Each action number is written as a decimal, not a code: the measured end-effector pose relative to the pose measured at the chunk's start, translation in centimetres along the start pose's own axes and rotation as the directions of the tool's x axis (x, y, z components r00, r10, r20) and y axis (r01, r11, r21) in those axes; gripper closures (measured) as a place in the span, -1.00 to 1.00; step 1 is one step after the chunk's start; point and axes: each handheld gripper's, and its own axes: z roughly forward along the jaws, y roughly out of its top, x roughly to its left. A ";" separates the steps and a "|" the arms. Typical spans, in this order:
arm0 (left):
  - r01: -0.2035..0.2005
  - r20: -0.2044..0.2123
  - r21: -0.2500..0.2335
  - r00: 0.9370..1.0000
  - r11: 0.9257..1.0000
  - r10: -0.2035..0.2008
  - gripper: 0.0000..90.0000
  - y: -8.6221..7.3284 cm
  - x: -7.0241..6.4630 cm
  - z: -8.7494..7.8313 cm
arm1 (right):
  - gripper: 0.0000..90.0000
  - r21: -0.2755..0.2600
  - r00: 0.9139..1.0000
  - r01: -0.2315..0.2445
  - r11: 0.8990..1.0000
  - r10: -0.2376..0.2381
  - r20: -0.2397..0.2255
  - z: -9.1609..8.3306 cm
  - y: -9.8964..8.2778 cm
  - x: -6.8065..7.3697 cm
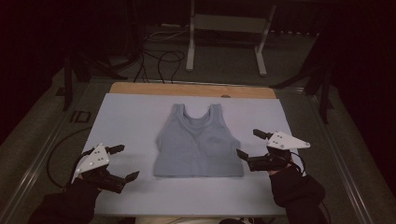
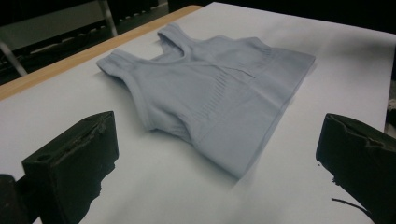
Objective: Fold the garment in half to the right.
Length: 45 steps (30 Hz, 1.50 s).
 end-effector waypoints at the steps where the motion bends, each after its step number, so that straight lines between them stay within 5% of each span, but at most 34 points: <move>1: 0.000 0.000 0.000 1.000 1.000 0.000 -1.00 0.0 0.0 0.0 | -0.82 0.000 1.000 0.000 1.000 0.000 0.000 0.0 0.0 0.0; 12: -0.043 0.020 0.007 0.999 0.999 0.042 -1.00 2.1 -0.2 0.7 | -0.82 0.009 0.998 0.045 0.999 -0.044 -0.049 3.6 3.1 -0.3; 22: -0.072 0.070 0.044 0.995 0.996 0.068 -1.00 3.5 -0.9 2.2 | -0.82 0.020 0.994 0.040 0.999 -0.037 -0.104 7.8 4.9 -0.4; 30: -0.080 0.116 0.089 0.991 0.993 0.069 -1.00 4.1 -1.5 3.8 | -0.82 0.044 0.985 0.040 0.998 -0.032 -0.170 12.7 5.9 0.2; 34: -0.111 0.108 0.139 0.989 0.984 0.096 -1.00 4.1 -2.3 5.0 | -0.82 0.054 0.980 0.035 0.998 -0.024 -0.195 14.8 6.0 0.5; 45: -0.160 0.182 0.209 0.976 0.965 0.122 -1.00 2.9 -3.1 6.8 | -0.82 0.098 0.980 0.043 0.994 -0.023 -0.200 19.9 6.6 1.2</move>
